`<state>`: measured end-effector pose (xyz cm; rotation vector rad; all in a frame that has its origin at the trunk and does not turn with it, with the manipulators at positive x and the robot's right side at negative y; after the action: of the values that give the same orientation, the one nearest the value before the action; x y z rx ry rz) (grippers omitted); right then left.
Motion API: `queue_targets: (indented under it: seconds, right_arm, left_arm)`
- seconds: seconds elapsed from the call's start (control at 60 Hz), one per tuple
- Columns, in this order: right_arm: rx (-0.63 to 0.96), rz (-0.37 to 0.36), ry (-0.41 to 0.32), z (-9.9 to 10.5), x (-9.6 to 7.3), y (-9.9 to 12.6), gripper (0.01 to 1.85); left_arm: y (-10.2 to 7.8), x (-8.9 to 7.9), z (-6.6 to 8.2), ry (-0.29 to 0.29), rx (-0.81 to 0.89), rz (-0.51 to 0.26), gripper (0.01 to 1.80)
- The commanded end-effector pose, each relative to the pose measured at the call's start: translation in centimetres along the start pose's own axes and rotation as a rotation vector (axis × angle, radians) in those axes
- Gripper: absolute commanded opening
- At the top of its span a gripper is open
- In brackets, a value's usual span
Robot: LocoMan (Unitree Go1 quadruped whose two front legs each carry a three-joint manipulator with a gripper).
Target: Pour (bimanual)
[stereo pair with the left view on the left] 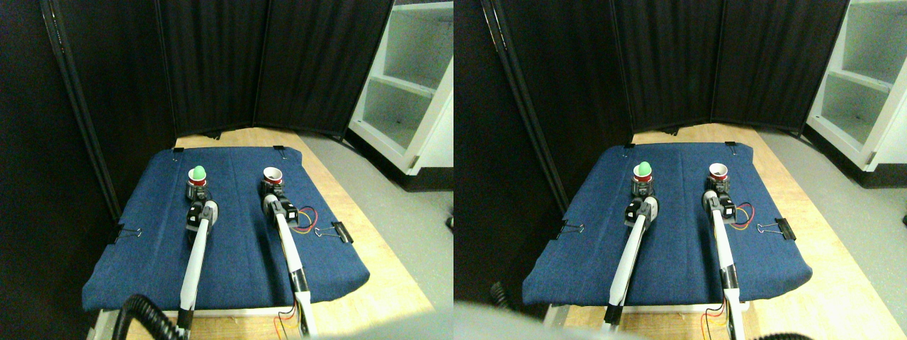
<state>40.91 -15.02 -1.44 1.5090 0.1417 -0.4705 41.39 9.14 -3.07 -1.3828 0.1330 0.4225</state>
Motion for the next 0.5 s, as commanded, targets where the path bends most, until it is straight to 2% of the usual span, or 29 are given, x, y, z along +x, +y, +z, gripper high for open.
queue_targets:
  seconds: [0.017,0.167,0.5]
  right_arm:
    - [-0.012,0.023,-0.006,-0.03,0.24,0.26,0.33]
    - [0.031,0.003,-0.004,-0.20,0.15,0.23,0.33]
    - [0.038,0.003,-0.005,-0.34,0.35,0.30,0.33]
  left_arm:
    - [-0.13,0.15,-0.16,-0.017,-0.003,-0.017,0.33]
    - [0.01,-0.05,-0.20,-0.011,0.006,-0.011,0.33]
    - [0.32,0.21,-0.17,-0.040,0.007,-0.006,0.33]
